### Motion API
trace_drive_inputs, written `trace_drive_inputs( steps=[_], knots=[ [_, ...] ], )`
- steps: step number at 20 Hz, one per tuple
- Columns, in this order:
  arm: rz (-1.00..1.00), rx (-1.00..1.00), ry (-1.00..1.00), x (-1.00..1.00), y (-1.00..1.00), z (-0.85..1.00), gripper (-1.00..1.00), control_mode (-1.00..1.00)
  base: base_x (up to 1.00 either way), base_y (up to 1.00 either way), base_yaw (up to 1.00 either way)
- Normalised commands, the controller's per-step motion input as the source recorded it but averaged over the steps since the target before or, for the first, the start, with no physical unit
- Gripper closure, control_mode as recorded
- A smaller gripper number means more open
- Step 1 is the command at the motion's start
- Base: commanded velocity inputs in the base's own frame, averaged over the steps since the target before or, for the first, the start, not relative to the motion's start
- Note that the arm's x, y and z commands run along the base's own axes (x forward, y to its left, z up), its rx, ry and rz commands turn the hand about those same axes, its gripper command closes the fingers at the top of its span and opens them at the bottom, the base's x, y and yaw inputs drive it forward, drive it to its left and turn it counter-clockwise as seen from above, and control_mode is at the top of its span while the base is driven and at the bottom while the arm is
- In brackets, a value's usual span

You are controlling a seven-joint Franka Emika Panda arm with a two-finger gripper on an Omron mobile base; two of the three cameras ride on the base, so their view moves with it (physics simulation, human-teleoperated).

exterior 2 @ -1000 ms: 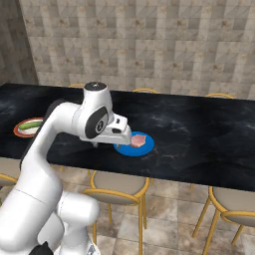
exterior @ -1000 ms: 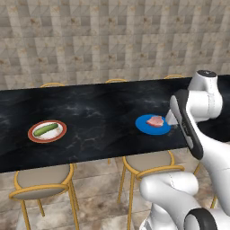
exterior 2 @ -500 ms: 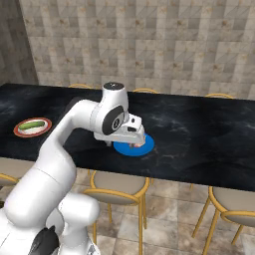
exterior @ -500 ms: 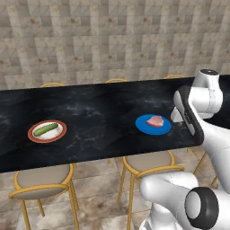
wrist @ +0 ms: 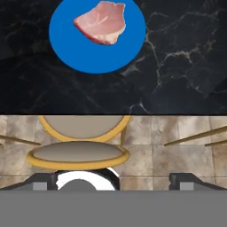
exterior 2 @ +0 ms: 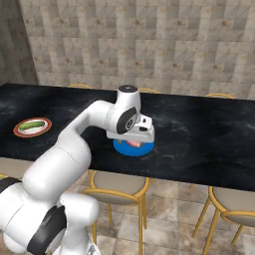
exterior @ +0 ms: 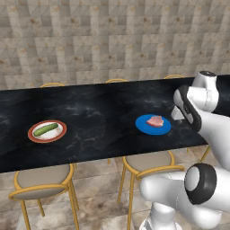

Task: Transport the steak and cucumber to the fridge. Place the steak on the rack containing meat and place the cucumber on the rack containing the vegetable, ensuring meats and vegetables are on different racks.

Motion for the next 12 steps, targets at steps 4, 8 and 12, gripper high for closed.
trace_drive_inputs(
  steps=[4,8,12],
  knots=[
    [0.00,0.02,0.00,0.47,-0.01,-0.14,-1.00,-1.00,0.00,0.00,0.00],
    [0.00,0.03,0.00,0.50,0.00,-0.21,-1.00,-1.00,0.00,0.00,0.00],
    [0.00,0.02,0.00,0.50,0.00,-0.24,-1.00,-1.00,0.00,0.00,0.00]
  ],
)
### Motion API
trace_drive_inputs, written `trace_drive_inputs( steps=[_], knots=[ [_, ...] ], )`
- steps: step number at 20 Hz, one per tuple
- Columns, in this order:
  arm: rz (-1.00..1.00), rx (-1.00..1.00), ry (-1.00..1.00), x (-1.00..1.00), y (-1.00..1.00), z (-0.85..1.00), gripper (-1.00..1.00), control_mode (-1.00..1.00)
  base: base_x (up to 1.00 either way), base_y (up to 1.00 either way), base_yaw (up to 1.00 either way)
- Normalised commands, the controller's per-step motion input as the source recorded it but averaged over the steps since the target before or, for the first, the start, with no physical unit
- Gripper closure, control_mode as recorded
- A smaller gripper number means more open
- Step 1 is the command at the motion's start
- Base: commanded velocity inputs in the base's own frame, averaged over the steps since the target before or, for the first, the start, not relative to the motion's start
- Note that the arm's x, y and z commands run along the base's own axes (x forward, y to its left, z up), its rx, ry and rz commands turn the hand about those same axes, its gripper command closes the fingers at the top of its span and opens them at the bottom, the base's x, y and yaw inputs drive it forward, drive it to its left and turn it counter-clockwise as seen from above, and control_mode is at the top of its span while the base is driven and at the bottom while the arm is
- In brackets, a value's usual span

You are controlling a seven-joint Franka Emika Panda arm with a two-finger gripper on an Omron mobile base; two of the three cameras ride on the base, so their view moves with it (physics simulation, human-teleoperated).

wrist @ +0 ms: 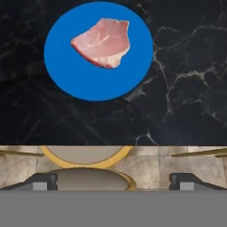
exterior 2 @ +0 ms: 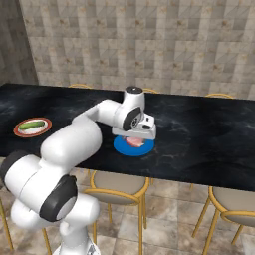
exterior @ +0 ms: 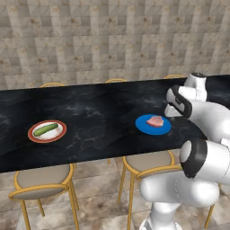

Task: Transport the steak and cucumber to the fridge. Place the steak on the rack containing meat and place the cucumber on the rack containing the vegetable, ensuring meats and vegetables are on different racks.

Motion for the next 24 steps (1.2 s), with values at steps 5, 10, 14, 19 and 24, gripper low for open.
trace_drive_inputs(
  steps=[5,10,14,19,24],
  knots=[
    [-0.02,0.02,0.00,0.46,0.00,-0.31,-1.00,-1.00,0.00,0.00,0.00],
    [-0.03,0.05,0.00,0.39,0.00,-0.28,-1.00,-1.00,0.00,0.00,0.00],
    [-0.03,0.06,0.00,0.36,0.00,-0.22,-1.00,-1.00,0.00,0.00,0.00],
    [-0.02,0.08,0.00,0.31,0.00,-0.18,-1.00,-1.00,0.00,0.00,0.00],
    [-0.03,0.02,0.01,0.47,0.00,-0.24,-1.00,-1.00,0.00,0.00,0.00]
  ],
)
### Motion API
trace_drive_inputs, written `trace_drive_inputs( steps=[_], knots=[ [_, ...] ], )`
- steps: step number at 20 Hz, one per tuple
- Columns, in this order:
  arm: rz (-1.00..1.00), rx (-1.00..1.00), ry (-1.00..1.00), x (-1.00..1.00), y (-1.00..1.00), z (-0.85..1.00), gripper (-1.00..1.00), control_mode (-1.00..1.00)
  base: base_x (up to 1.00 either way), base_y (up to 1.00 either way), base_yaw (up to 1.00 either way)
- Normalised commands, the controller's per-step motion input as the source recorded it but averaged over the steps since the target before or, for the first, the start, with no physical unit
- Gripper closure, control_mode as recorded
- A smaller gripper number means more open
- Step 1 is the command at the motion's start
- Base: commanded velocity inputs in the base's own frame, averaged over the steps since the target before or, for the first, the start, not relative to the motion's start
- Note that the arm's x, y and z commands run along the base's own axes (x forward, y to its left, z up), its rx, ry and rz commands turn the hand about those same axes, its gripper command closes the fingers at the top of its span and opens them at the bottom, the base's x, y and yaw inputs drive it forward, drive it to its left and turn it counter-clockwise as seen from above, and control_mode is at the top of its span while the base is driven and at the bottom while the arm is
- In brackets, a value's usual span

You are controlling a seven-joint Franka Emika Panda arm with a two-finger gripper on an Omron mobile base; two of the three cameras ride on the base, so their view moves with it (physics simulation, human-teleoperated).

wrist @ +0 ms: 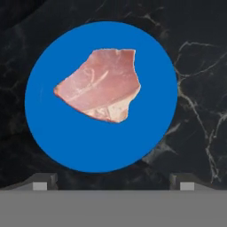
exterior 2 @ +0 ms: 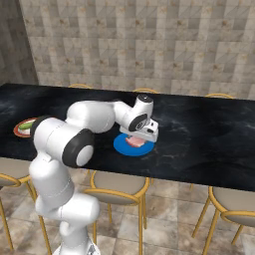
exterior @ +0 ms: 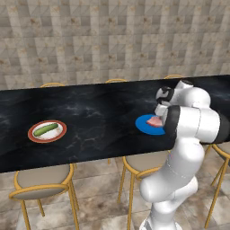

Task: Transport the steak and cucumber to the fridge. Place the steak on the rack containing meat and place the cucumber on the rack containing the vegetable, ensuring meats and vegetables are on different racks.

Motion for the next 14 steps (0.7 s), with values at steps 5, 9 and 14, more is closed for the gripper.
trace_drive_inputs(
  steps=[5,9,14],
  knots=[
    [0.00,0.00,0.07,0.32,0.00,-0.15,-1.00,-1.00,0.00,0.00,0.00],
    [0.00,0.00,0.06,0.31,0.00,-0.21,-1.00,-1.00,0.00,0.00,0.00],
    [0.00,0.00,0.06,0.32,0.00,-0.28,-1.00,-1.00,0.00,0.00,0.00]
  ],
)
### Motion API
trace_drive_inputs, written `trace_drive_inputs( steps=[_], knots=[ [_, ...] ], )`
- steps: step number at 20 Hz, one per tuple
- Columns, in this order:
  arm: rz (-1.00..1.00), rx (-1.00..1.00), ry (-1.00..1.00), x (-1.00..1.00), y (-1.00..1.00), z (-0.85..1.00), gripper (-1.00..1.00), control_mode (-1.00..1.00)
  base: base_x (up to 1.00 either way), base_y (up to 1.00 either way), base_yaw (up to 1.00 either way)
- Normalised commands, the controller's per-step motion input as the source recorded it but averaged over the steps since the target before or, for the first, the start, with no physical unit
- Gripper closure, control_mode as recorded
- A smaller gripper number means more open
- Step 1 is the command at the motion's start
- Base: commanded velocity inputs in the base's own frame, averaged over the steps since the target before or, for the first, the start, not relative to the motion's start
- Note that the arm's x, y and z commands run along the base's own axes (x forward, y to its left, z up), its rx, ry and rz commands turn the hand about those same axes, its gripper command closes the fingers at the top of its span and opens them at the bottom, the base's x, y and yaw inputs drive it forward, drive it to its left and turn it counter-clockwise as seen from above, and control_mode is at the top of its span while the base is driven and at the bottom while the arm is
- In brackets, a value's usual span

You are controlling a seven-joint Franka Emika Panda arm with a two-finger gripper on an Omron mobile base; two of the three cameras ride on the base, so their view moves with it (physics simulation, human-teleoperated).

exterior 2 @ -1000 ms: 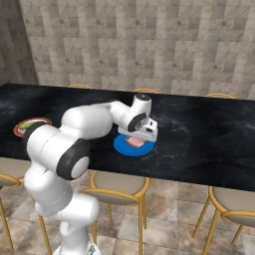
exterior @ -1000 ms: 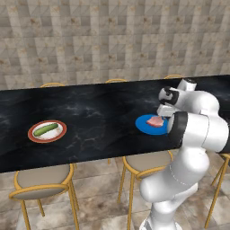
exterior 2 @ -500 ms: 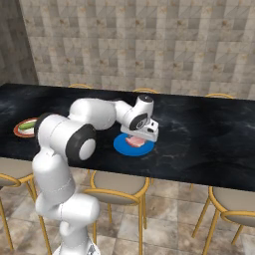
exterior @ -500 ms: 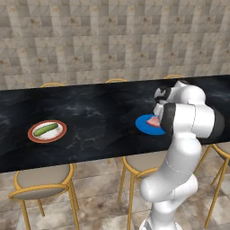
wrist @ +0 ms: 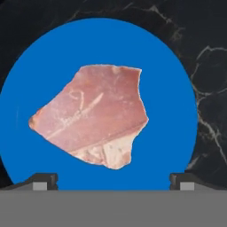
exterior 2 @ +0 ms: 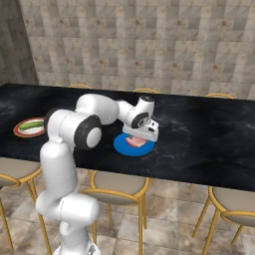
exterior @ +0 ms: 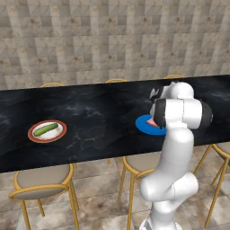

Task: Transport the steak and cucumber to the fridge. Place the steak on the rack containing meat and place the cucumber on the rack containing the vegetable, ensuring meats and vegetables are on different racks.

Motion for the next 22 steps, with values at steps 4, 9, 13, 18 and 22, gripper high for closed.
trace_drive_inputs(
  steps=[4,9,13,18,22],
  knots=[
    [0.00,0.00,0.04,0.34,0.00,-0.32,-1.00,-1.00,0.00,0.00,0.00],
    [0.00,0.00,0.05,0.21,0.00,-0.30,-1.00,-1.00,0.00,0.00,0.00],
    [0.00,0.00,0.05,0.00,0.00,-0.17,-1.00,-1.00,0.00,0.00,0.00],
    [0.00,0.00,0.01,0.00,0.00,-0.02,-1.00,-1.00,0.00,0.00,0.00],
    [0.00,0.00,0.00,0.00,0.00,-0.03,-1.00,-1.00,0.00,0.00,0.00]
  ],
)
